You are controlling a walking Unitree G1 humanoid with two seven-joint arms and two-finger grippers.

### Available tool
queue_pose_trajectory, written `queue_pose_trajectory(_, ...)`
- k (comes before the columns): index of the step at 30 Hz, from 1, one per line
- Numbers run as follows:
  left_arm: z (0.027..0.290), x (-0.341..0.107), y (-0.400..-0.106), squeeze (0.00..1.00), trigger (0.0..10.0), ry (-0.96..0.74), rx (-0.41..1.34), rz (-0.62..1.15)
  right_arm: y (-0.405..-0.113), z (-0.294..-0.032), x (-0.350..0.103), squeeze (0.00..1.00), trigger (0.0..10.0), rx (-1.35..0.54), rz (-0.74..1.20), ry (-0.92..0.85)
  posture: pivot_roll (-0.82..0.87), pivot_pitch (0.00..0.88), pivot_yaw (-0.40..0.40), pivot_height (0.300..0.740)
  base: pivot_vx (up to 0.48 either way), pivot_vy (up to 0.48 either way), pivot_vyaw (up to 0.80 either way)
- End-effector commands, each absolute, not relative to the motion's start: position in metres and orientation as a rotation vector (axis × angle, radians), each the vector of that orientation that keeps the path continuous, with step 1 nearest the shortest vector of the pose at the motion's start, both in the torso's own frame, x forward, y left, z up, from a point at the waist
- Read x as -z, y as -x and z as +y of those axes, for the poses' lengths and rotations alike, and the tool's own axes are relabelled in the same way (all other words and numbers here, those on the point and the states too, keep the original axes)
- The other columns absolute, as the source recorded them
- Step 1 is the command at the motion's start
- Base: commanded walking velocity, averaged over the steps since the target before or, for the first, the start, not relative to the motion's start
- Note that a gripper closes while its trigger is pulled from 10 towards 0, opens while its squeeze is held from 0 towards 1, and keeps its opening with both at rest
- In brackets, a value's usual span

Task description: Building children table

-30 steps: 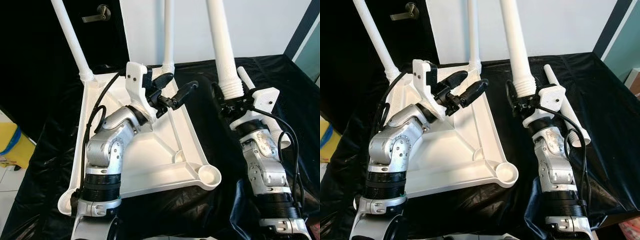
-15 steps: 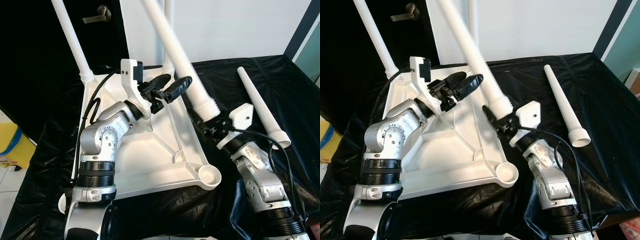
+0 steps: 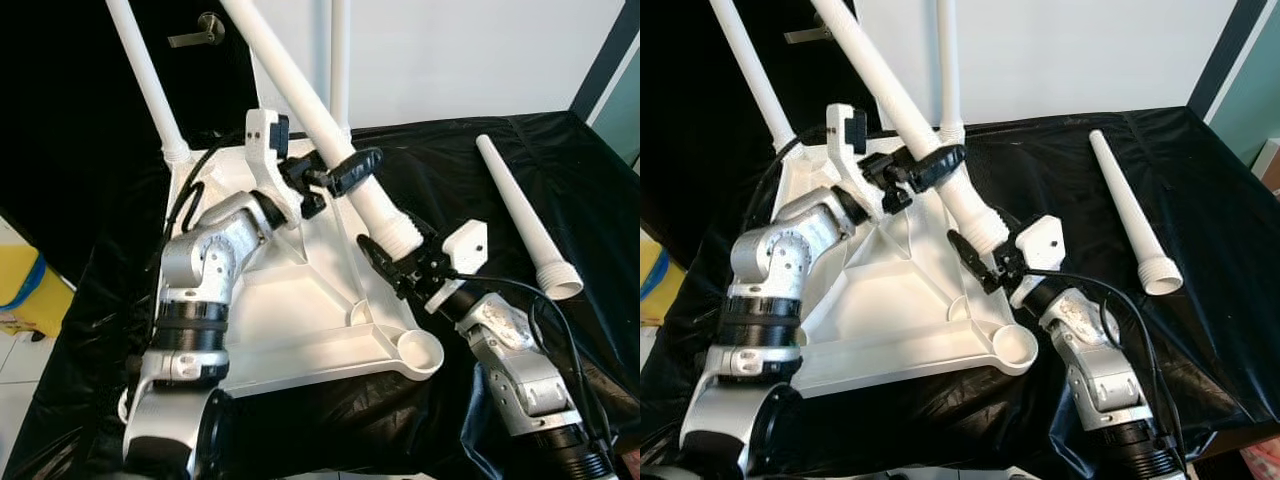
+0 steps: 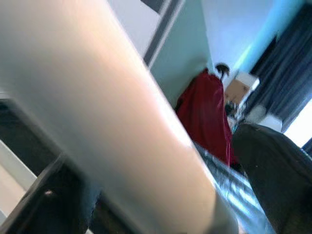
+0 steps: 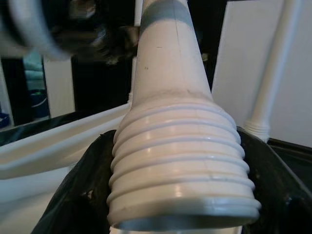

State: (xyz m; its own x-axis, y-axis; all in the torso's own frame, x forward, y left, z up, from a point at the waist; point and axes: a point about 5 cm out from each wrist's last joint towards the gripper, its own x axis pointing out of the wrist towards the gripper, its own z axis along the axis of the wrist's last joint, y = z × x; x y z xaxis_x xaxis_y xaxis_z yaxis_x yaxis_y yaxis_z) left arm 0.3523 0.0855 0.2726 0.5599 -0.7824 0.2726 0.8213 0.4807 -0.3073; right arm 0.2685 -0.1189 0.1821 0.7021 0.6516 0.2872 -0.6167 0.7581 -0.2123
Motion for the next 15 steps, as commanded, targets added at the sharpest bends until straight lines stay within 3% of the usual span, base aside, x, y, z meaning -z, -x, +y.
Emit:
queue_pose_trajectory(1,0.094,-0.286,-0.356,0.0,10.0,0.475,1.017,-0.144,-0.264,-0.115,-0.179,0.0,10.0,-0.743,-0.337,0.111,-0.09,0.046,0.054,0.74,0.0,0.0,0.0)
queue_pose_trajectory(10,0.114,-0.298,-0.377,0.0,10.0,0.584,0.902,-0.132,-0.262,-0.114,-0.176,0.0,10.0,-0.759,-0.319,0.121,-0.1,0.047,0.065,0.74,0.0,0.0,0.0)
queue_pose_trajectory(12,0.122,-0.299,-0.385,0.0,9.6,0.617,0.847,-0.115,-0.262,-0.115,-0.175,0.0,10.0,-0.759,-0.315,0.124,-0.1,0.046,0.066,0.74,0.0,0.0,0.0)
queue_pose_trajectory(13,0.123,-0.296,-0.387,0.0,0.0,0.626,0.826,-0.095,-0.262,-0.115,-0.175,0.0,10.0,-0.759,-0.315,0.126,-0.1,0.044,0.067,0.74,0.0,0.0,0.0)
queue_pose_trajectory(15,0.123,-0.293,-0.388,0.0,0.0,0.63,0.819,-0.077,-0.262,-0.115,-0.175,0.0,10.0,-0.759,-0.315,0.127,-0.1,0.043,0.069,0.74,0.0,0.0,0.0)
